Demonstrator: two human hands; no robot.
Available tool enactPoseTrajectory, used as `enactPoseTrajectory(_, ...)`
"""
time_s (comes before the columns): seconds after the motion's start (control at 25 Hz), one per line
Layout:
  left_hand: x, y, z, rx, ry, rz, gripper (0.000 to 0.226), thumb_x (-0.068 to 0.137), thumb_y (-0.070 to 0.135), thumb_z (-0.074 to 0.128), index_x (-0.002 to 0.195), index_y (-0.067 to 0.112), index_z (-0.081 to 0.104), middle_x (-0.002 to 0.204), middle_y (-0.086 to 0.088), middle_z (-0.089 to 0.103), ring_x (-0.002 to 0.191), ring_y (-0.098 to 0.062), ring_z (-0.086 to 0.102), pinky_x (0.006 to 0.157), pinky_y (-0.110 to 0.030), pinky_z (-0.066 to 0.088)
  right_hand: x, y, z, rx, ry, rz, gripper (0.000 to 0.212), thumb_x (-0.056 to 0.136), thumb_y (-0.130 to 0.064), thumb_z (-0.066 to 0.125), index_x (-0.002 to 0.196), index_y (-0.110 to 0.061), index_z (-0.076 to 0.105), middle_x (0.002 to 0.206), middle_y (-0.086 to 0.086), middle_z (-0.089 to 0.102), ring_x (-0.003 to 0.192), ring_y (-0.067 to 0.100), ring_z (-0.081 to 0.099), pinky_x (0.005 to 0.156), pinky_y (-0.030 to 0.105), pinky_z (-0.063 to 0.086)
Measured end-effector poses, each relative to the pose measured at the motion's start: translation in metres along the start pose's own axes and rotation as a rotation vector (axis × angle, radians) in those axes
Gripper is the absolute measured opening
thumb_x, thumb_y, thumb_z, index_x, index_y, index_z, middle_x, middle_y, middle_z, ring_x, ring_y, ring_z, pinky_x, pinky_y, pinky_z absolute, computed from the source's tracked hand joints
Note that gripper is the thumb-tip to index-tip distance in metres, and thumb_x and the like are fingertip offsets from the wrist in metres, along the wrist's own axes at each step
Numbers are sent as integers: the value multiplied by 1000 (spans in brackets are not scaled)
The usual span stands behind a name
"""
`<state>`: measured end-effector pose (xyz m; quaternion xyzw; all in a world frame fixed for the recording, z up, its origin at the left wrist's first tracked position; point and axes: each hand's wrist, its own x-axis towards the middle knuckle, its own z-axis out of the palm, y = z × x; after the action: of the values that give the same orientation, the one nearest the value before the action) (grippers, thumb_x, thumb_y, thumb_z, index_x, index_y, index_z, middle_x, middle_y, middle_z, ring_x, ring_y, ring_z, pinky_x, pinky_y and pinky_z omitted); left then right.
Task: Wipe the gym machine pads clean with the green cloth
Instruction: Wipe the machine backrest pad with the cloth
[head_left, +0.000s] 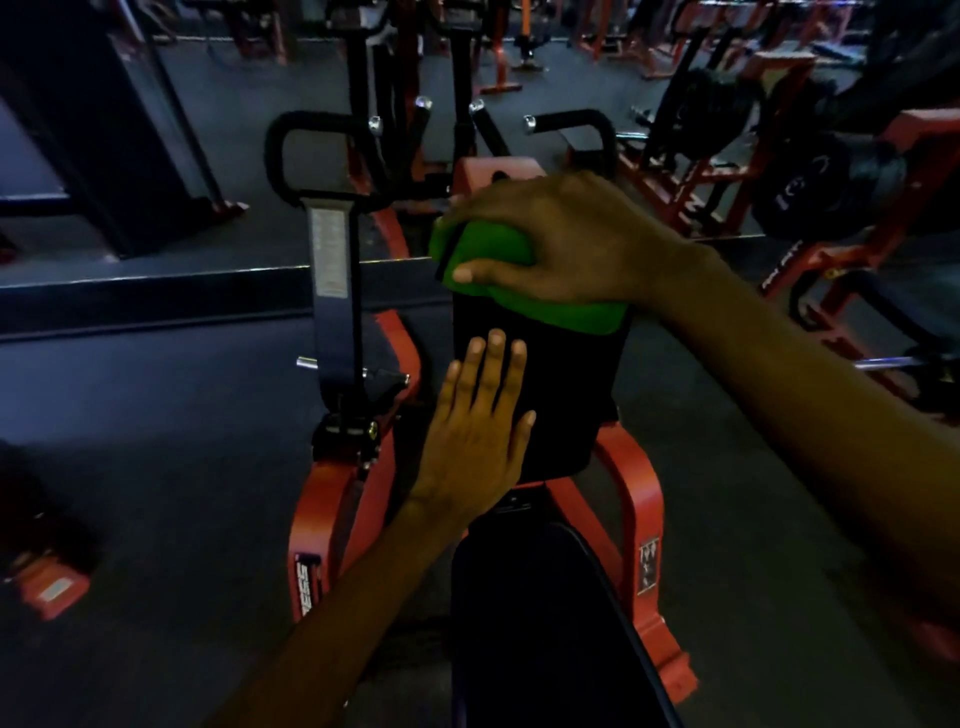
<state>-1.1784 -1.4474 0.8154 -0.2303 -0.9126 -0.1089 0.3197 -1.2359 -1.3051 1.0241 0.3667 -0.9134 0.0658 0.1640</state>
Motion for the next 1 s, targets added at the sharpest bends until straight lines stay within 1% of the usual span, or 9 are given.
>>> enactPoseTrajectory(0.12,0,0,-2,21,-11,-2,77,103,42,41,159,12,-3,165,-8,-15,153,-27,-12,125,-42,-5,-4,3,4,-31,-20,-50,62,93,-67,51,144,-32,51,147,-10,54,128,12,56,99,25,43)
enactPoseTrajectory(0.24,-1,0,-2,24,-6,10,79,102,42,42,159,12,-3,165,-9,-17,154,-28,-11,124,-43,-6,-31,26,1,14,22,-12,64,92,-67,51,147,-34,47,152,-10,49,136,12,50,107,43,48)
enactPoseTrajectory(0.36,3,2,-3,9,-16,-11,82,101,46,45,158,10,-1,164,-10,-21,153,-30,-12,124,-43,-8,-26,23,2,-16,26,-33,64,93,-68,50,145,-32,49,148,-7,54,132,13,53,104,41,49)
enactPoseTrajectory(0.44,3,10,-2,-9,-31,-49,85,101,50,46,158,7,0,163,-14,-20,152,-32,-15,124,-43,-9,-11,10,6,-79,27,-93,68,93,-70,47,146,-28,48,148,-2,54,130,19,54,100,38,49)
enactPoseTrajectory(0.56,2,16,-1,15,-41,-77,89,100,53,46,157,5,-2,163,-17,-19,152,-33,-18,124,-40,-11,-8,9,14,-240,-28,-181,80,92,-75,37,157,-29,29,161,3,35,144,25,38,108,46,44)
enactPoseTrajectory(0.64,2,12,-3,30,-60,-72,88,101,51,46,158,8,-6,163,-14,-23,152,-32,-16,124,-39,-9,-23,24,15,-238,-1,-231,77,96,-70,37,159,-29,23,164,4,28,148,27,33,110,51,42)
enactPoseTrajectory(0.8,-2,19,-8,80,-45,-112,80,102,37,48,159,9,0,165,-10,-18,154,-28,-10,125,-40,-5,-36,46,7,-216,-21,-299,71,98,-66,34,159,-32,23,165,2,25,150,24,29,112,50,41)
enactPoseTrajectory(0.88,-3,30,-5,67,-23,-183,77,102,33,47,159,10,-1,165,-7,-18,154,-24,-10,125,-38,-5,-18,37,10,-205,-44,-308,74,94,-68,32,158,-30,27,164,3,29,148,26,32,111,48,42)
enactPoseTrajectory(1.0,-9,44,0,35,-12,-275,75,103,34,44,158,10,-1,165,-6,-18,154,-22,-10,124,-36,-8,1,16,15,-229,-68,-336,72,94,-64,38,156,-29,30,163,4,29,149,29,31,108,53,43)
